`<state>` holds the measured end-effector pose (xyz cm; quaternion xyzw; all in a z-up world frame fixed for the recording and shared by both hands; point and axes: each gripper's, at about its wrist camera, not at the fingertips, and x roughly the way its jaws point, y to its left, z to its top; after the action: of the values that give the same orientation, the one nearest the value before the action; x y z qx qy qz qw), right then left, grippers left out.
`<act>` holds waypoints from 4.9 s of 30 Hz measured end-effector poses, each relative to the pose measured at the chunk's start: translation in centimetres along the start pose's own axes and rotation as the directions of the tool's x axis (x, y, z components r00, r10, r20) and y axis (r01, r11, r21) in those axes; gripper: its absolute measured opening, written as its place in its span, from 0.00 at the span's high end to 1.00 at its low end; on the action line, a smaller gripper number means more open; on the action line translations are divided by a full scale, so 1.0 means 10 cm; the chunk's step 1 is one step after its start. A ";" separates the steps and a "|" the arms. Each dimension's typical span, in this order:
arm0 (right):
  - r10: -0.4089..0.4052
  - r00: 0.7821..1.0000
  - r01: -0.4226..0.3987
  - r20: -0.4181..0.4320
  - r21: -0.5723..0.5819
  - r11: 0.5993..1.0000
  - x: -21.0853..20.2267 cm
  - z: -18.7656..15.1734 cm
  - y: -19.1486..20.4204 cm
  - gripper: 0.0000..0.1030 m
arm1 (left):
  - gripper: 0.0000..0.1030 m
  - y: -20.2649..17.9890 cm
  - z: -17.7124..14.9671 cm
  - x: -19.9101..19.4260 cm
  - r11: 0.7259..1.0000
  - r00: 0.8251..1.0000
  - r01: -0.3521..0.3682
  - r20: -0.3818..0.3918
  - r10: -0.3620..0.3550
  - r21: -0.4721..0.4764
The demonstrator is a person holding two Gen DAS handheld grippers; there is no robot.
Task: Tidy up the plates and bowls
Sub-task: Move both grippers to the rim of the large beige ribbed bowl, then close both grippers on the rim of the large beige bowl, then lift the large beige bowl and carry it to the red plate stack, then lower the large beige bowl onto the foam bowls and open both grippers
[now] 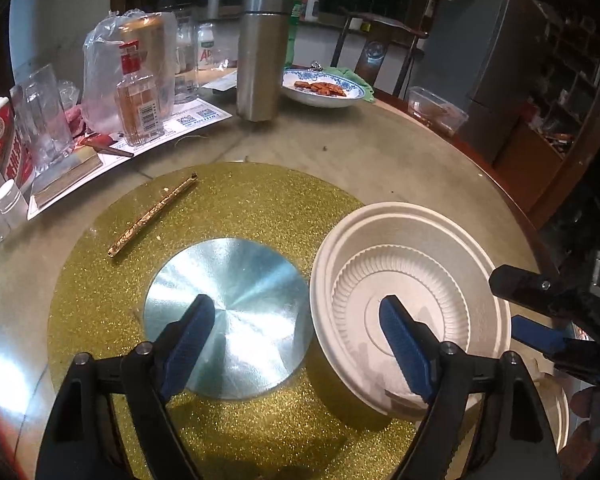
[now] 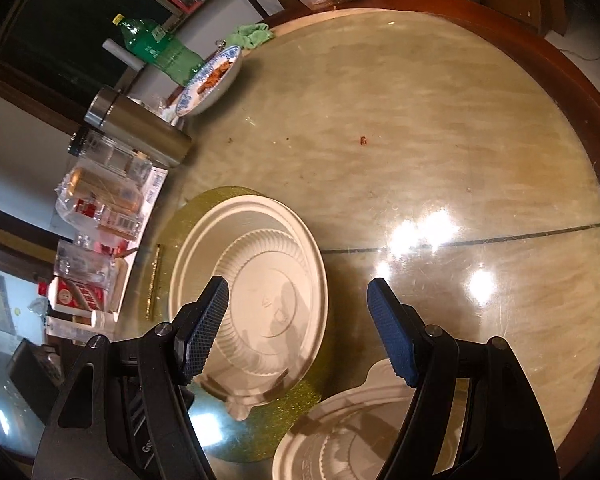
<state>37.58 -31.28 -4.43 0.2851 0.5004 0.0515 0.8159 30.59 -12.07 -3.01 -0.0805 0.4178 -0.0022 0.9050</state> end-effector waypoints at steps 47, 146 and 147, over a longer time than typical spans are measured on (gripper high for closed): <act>-0.114 0.990 0.123 0.077 -0.131 0.984 -0.26 -0.19 0.39 0.90 | 0.87 -0.10 0.01 -0.36 0.997 0.996 -0.029 0.088 0.023 0.074; 0.173 0.938 -0.338 -0.301 -0.683 0.647 0.03 -3.81 3.06 0.87 | 0.82 3.20 -1.77 -2.72 0.835 0.843 -0.455 0.151 0.516 -0.310; 0.173 0.938 -0.339 -0.302 -0.685 0.645 0.03 -3.81 3.06 0.87 | 0.78 3.19 -1.77 -2.73 0.832 0.840 -0.460 0.150 0.521 -0.310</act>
<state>11.71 10.09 -1.68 -0.0012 0.4755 0.3908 0.7882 -2.55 18.84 1.63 -0.0884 0.3142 0.2960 0.8977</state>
